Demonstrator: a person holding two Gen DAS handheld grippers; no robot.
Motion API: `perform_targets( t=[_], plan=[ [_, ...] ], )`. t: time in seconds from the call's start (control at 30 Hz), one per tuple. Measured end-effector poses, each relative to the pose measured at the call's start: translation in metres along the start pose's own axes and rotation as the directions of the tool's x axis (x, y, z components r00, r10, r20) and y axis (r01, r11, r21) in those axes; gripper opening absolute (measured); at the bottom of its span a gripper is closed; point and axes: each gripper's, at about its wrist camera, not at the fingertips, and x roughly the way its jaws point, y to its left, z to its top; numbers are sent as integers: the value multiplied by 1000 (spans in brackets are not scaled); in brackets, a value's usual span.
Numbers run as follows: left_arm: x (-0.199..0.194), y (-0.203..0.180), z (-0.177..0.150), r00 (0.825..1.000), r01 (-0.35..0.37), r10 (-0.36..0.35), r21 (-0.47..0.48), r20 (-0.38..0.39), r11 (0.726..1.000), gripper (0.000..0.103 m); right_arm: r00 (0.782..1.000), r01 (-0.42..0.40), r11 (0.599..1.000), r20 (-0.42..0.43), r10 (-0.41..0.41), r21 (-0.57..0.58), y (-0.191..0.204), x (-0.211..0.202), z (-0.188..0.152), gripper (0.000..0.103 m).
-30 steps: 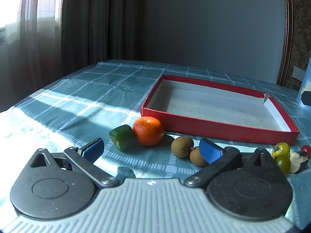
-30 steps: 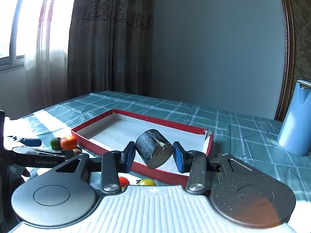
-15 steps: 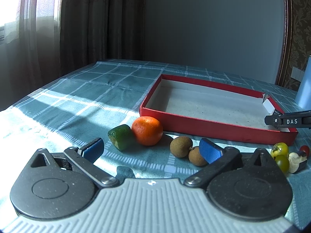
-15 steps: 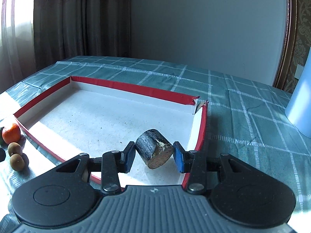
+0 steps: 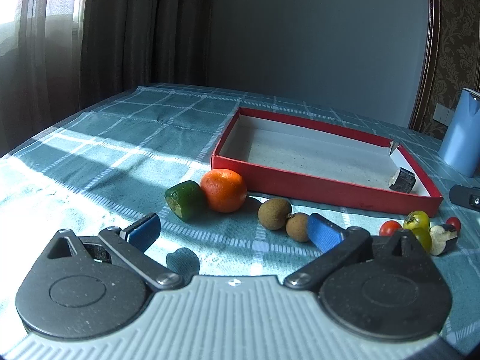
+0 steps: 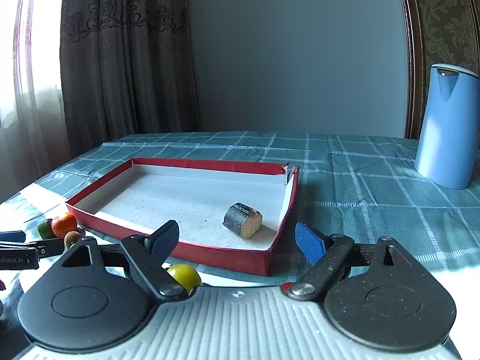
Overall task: Organize fruits
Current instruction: 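Grasp the orange with the left gripper, then lower the orange into the red box and open the left gripper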
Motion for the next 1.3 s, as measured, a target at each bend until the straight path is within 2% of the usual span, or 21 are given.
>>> perform_targets(
  t=[0.1, 0.23, 0.37, 0.5, 0.63, 0.67, 0.73, 0.87, 0.97, 1.03, 1.07, 1.1, 1.17, 1.27, 1.3],
  plan=[
    [-14, 15, -3, 998, 26, -25, -19, 56, 999, 103, 1000, -27, 1000, 11, 27, 13, 0, -14, -16, 85],
    [-27, 22, 3, 988, -30, 25, 32, 149, 999, 103, 999, -43, 999, 7, 42, 31, -1, -13, -23, 85],
    [-21, 19, 25, 988, -53, 39, 90, 151, 995, 103, 998, -52, 996, -26, 54, 71, -4, -6, -24, 90],
    [-2, 6, 45, 993, -25, -1, 210, 121, 977, 103, 998, -45, 997, -34, 48, 68, -4, -6, -26, 90],
    [20, 1, 54, 998, 18, -32, 270, 49, 963, 102, 999, -37, 997, -36, 39, 63, -3, -5, -26, 95],
    [25, -2, 53, 999, 32, -43, 303, 28, 953, 102, 999, -37, 997, -35, 39, 63, -3, -6, -26, 96],
    [36, -9, 51, 1000, 6, -15, 362, 22, 932, 101, 999, -38, 997, -31, 40, 65, -3, -6, -26, 98],
    [52, -12, 45, 1000, 13, -10, 426, -11, 905, 93, 998, -42, 996, -35, 45, 79, -5, -6, -26, 98],
    [64, -9, 40, 999, 19, 3, 435, -50, 900, 84, 998, -46, 995, -37, 49, 89, -7, -5, -26, 98],
    [67, -5, 38, 998, 29, -4, 431, -60, 902, 83, 998, -47, 995, -42, 51, 92, -8, -4, -26, 100],
    [67, -3, 38, 998, 40, -14, 423, -65, 905, 78, 998, -47, 995, -43, 51, 93, -8, -3, -26, 100],
    [67, -1, 38, 997, 49, -22, 418, -69, 907, 66, 998, -47, 994, -44, 51, 95, -9, -3, -26, 100],
    [67, 0, 37, 996, 73, -43, 415, -79, 907, 58, 998, -45, 994, -47, 50, 101, -9, -3, -27, 100],
    [65, -7, 34, 995, 91, -60, 447, -83, 890, 41, 997, -40, 993, -54, 46, 109, -10, -2, -27, 100],
    [64, -9, 32, 996, 83, -54, 459, -76, 885, 41, 998, -37, 993, -53, 44, 111, -11, -2, -27, 100]
  ],
)
